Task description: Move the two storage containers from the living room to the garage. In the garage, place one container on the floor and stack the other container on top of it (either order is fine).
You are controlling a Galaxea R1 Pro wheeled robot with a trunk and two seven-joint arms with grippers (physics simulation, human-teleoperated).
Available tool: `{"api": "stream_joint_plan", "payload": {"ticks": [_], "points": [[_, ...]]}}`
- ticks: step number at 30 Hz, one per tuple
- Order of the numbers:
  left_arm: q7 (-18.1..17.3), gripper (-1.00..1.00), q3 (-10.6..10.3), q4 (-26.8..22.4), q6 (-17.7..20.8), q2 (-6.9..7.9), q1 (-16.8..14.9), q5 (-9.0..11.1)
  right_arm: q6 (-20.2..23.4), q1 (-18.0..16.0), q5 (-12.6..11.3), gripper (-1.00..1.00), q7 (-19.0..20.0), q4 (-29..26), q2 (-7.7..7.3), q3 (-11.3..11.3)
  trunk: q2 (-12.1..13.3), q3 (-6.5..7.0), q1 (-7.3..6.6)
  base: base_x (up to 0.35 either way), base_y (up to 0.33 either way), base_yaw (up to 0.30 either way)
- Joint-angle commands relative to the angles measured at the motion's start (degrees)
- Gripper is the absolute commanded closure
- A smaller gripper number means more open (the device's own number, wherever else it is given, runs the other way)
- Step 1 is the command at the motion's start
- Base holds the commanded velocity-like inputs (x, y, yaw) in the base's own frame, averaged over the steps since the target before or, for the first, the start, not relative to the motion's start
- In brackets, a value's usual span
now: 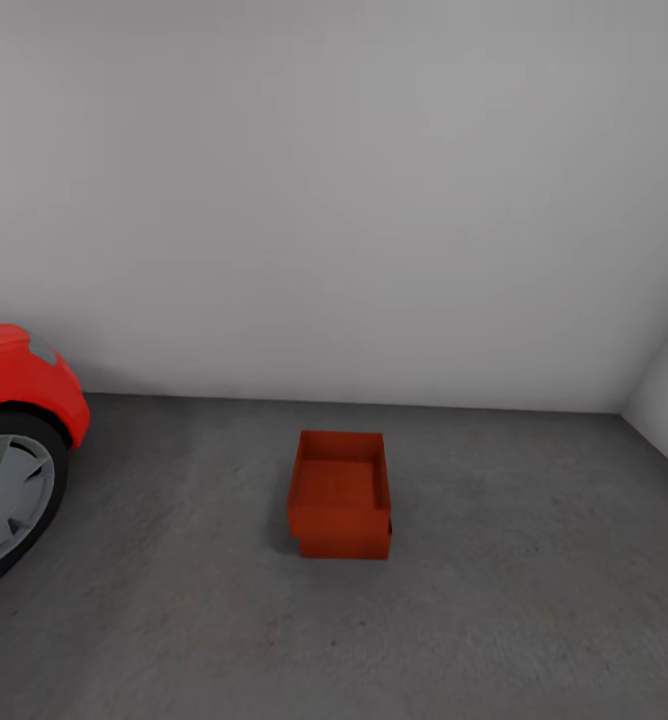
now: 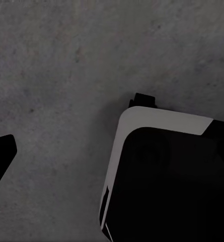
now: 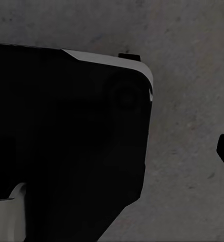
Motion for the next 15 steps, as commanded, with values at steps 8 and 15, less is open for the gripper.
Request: {"api": "stream_joint_plan", "payload": {"ticks": [8, 15], "points": [[0.06, -1.0, 0.06, 0.01, -0.07, 0.0, -0.04, 0.33, -0.27, -0.08, 0.61, -1.0, -0.37, 0.19, -0.06, 0.01, -0.05, 0.67, 0.01, 0.0, 0.0, 0.0], [0.06, -1.0, 0.06, 0.01, -0.07, 0.0, -0.06, 0.33, -0.27, -0.08, 0.61, -1.0, -0.37, 0.19, -0.14, 0.01, -0.05, 1.31, 0.01, 0.0, 0.0, 0.0]]}}
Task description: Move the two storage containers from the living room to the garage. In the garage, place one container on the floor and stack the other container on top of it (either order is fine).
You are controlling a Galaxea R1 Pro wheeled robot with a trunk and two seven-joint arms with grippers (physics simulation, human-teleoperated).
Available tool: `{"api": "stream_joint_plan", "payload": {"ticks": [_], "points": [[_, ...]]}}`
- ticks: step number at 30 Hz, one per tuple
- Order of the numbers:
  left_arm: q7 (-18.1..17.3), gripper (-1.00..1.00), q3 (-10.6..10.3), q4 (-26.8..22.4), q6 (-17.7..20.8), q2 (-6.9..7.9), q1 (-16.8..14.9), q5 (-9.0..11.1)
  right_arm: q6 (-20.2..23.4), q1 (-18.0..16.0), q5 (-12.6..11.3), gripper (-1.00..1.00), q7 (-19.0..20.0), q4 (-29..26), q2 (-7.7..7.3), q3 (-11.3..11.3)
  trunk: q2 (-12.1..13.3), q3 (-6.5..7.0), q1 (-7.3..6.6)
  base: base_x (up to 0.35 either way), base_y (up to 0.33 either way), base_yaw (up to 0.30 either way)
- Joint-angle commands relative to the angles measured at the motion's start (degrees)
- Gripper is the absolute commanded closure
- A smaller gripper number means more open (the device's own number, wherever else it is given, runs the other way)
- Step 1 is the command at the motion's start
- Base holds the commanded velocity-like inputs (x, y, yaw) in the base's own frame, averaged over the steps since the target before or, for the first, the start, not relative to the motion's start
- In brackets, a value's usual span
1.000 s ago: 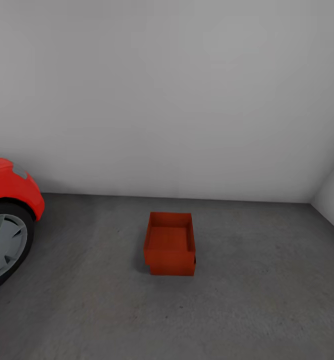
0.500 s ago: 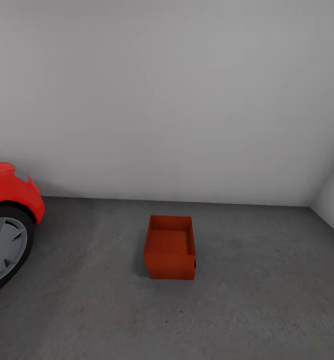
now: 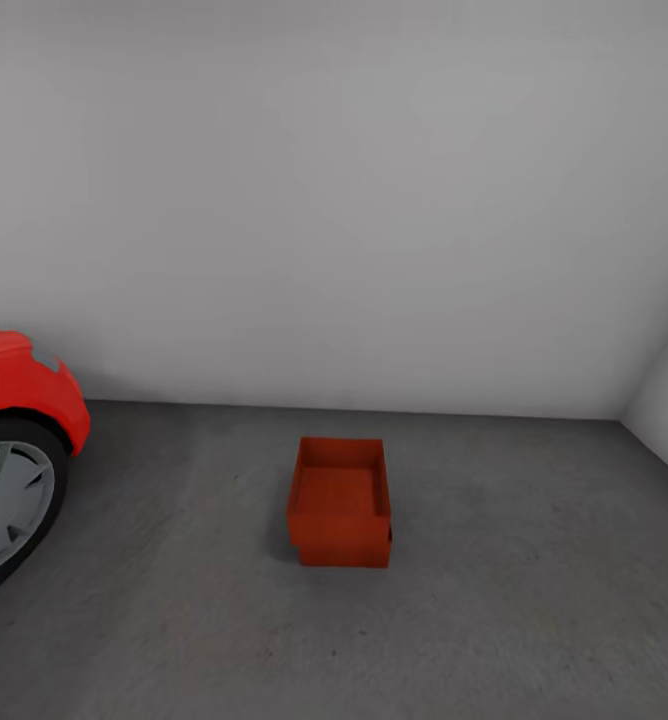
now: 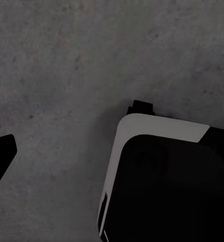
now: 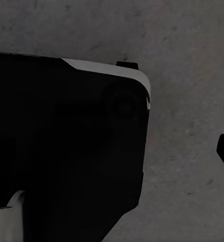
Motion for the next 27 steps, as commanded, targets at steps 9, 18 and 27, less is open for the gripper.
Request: {"api": "stream_joint_plan", "payload": {"ticks": [9, 18, 27], "points": [[0.07, -1.0, 0.06, 0.01, -0.07, 0.0, -0.02, 0.33, -0.27, -0.08, 0.57, -1.0, -0.37, 0.19, 0.01, 0.01, -0.06, 0.76, 0.01, 0.0, 0.0, 0.0], [0.08, -1.0, 0.06, 0.01, -0.07, 0.0, -0.02, 0.33, -0.27, -0.08, 0.59, -1.0, -0.37, 0.19, 0.06, 0.01, -0.06, 1.58, 0.01, 0.0, 0.0, 0.0], [0.07, -1.0, 0.06, 0.01, -0.07, 0.0, -0.01, 0.33, -0.2, -0.08, 0.83, -1.0, -0.37, 0.19, 0.15, 0.1, -0.06, 2.41, 0.01, 0.0, 0.0, 0.0]]}}
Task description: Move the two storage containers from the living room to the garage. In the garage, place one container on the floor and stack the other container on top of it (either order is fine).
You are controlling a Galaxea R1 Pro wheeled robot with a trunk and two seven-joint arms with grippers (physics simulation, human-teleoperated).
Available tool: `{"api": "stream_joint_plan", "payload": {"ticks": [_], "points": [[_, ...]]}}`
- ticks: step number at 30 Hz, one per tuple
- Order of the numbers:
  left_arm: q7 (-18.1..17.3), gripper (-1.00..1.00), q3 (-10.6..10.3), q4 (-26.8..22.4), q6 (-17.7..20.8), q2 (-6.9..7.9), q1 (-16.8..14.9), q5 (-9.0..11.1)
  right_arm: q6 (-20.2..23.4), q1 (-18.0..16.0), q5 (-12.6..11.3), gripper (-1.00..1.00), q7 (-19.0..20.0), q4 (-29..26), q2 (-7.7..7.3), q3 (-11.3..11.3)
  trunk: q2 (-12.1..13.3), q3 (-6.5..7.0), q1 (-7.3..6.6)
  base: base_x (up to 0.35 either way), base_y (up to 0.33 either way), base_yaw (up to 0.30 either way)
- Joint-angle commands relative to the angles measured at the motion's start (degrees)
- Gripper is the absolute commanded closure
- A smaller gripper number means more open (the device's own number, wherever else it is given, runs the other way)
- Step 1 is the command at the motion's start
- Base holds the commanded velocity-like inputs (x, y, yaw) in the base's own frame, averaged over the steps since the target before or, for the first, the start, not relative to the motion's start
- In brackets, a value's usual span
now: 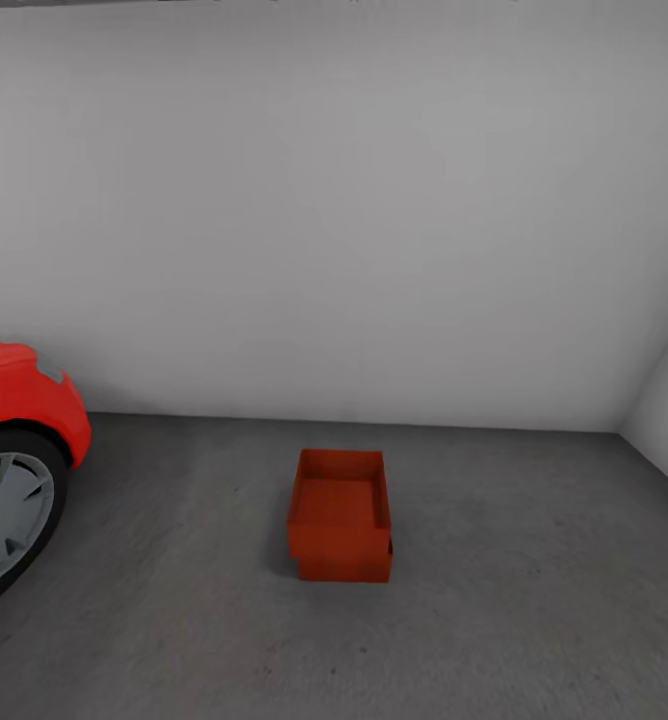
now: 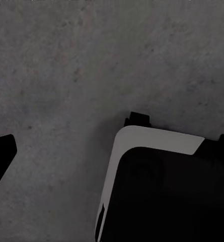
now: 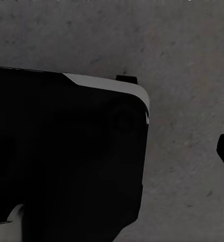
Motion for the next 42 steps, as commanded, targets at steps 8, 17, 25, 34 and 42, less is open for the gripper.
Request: {"api": "stream_joint_plan", "payload": {"ticks": [8, 17, 25, 34, 42], "points": [[0.08, -1.0, 0.06, 0.01, -0.07, 0.0, -0.01, 0.33, -0.24, -0.08, 0.22, -1.0, -0.38, 0.19, -0.07, 0.0, -0.06, 0.66, 0.01, 0.0, 0.0, 0.0], [0.1, -1.0, 0.06, 0.01, -0.07, 0.0, -0.06, 0.33, -0.24, -0.08, 0.47, -1.0, -0.37, 0.19, 0.04, 0.02, -0.06, 1.49, 0.01, 0.0, 0.0, 0.0], [0.07, -1.0, 0.06, 0.01, -0.07, 0.0, -0.02, 0.33, -0.24, -0.08, 0.48, -1.0, -0.31, 0.19, -0.01, 0.02, -0.06, 2.22, 0.01, 0.0, 0.0, 0.0], [0.11, -1.0, 0.06, 0.01, -0.07, 0.0, -0.07, 0.33, -0.18, -0.08, 0.48, -1.0, -0.2, 0.19, 0.0, 0.02, -0.06, 3.05, 0.01, 0.0, 0.0, 0.0], [0.11, -1.0, 0.06, 0.01, -0.07, 0.0, -0.06, 0.33, -0.13, -0.08, 0.37, -1.0, -0.28, 0.19, 0.11, 0.02, -0.06, 3.78, 0.01, 0.0, 0.0, 0.0]]}}
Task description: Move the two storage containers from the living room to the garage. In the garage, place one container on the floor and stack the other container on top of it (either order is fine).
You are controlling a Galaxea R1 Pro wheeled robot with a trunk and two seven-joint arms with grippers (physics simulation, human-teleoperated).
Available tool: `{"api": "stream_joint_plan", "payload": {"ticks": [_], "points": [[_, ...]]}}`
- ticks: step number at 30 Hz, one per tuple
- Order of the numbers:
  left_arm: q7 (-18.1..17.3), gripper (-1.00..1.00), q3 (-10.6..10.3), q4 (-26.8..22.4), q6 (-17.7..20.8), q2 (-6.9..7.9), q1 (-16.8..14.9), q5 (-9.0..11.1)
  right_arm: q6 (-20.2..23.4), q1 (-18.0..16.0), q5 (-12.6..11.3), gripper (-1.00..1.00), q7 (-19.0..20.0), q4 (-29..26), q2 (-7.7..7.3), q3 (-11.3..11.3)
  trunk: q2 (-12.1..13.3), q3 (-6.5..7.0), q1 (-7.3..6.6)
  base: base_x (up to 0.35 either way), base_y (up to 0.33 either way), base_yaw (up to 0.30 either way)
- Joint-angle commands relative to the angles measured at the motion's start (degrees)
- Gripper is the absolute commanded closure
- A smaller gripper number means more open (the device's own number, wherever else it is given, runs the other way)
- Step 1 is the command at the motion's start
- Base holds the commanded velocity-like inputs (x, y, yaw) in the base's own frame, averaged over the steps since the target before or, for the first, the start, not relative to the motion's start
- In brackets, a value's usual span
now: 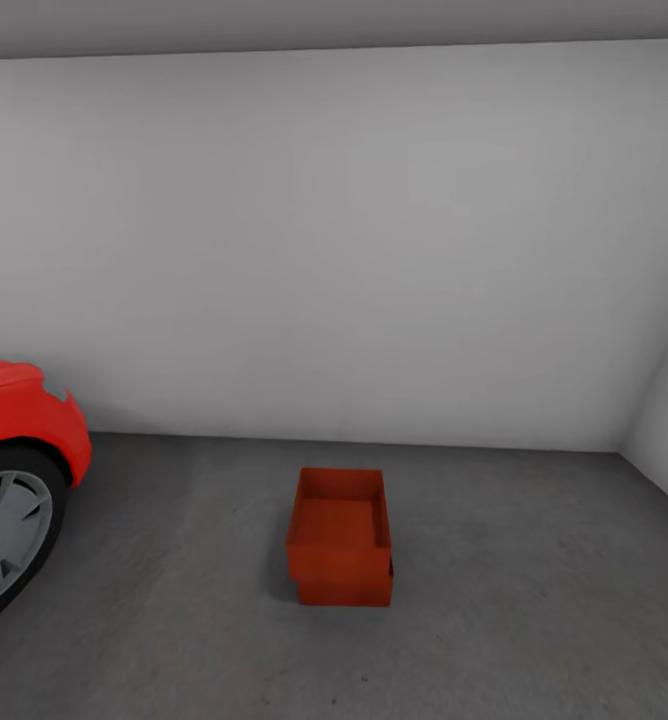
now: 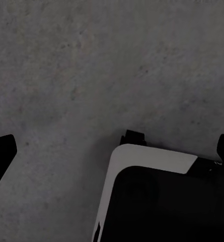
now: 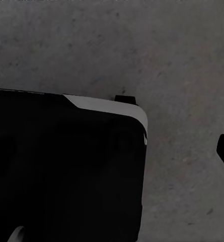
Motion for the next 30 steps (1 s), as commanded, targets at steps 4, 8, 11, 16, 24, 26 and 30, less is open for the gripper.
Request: {"api": "stream_joint_plan", "payload": {"ticks": [4, 8, 11, 16, 24, 26, 30], "points": [[0.04, -1.0, 0.06, 0.01, -0.07, 0.0, 0.01, 0.33, -0.27, -0.09, 0.62, -1.0, -0.37, 0.19, 0.03, 0.02, -0.06, 0.28, 0.01, 0.0, 0.0, 0.0], [0.03, -1.0, 0.06, 0.01, -0.07, 0.0, -0.02, 0.33, -0.28, -0.09, 0.58, -1.0, -0.37, 0.19, 0.0, 0.02, -0.06, 0.65, 0.01, 0.0, 0.0, 0.0], [0.05, -1.0, 0.06, 0.01, -0.07, 0.0, -0.02, 0.33, -0.29, -0.09, 0.56, -1.0, -0.37, 0.19, -0.03, 0.02, -0.06, 0.93, 0.01, 0.0, 0.0, 0.0], [0.06, -1.0, 0.06, 0.01, -0.07, 0.0, -0.01, 0.33, -0.35, -0.09, 0.53, -1.0, -0.38, 0.19, -0.04, 0.02, -0.06, 1.39, 0.01, 0.0, 0.0, 0.0], [0.03, -1.0, 0.06, 0.01, -0.07, 0.0, 0.01, 0.33, -0.41, -0.09, 0.51, -1.0, -0.37, 0.19, -0.08, 0.02, -0.06, 2.12, 0.01, 0.0, 0.0, 0.0], [0.03, -1.0, 0.06, 0.01, -0.07, 0.0, -0.01, 0.33, -0.39, -0.09, 0.52, -1.0, -0.35, 0.19, -0.08, 0.02, -0.06, 2.3, 0.01, 0.0, 0.0, 0.0], [0.03, -1.0, 0.06, 0.01, -0.07, 0.0, -0.01, 0.33, -0.42, -0.09, 0.61, -1.0, -0.37, 0.19, -0.06, 0.02, -0.06, 2.67, 0.01, 0.0, 0.0, 0.0]]}}
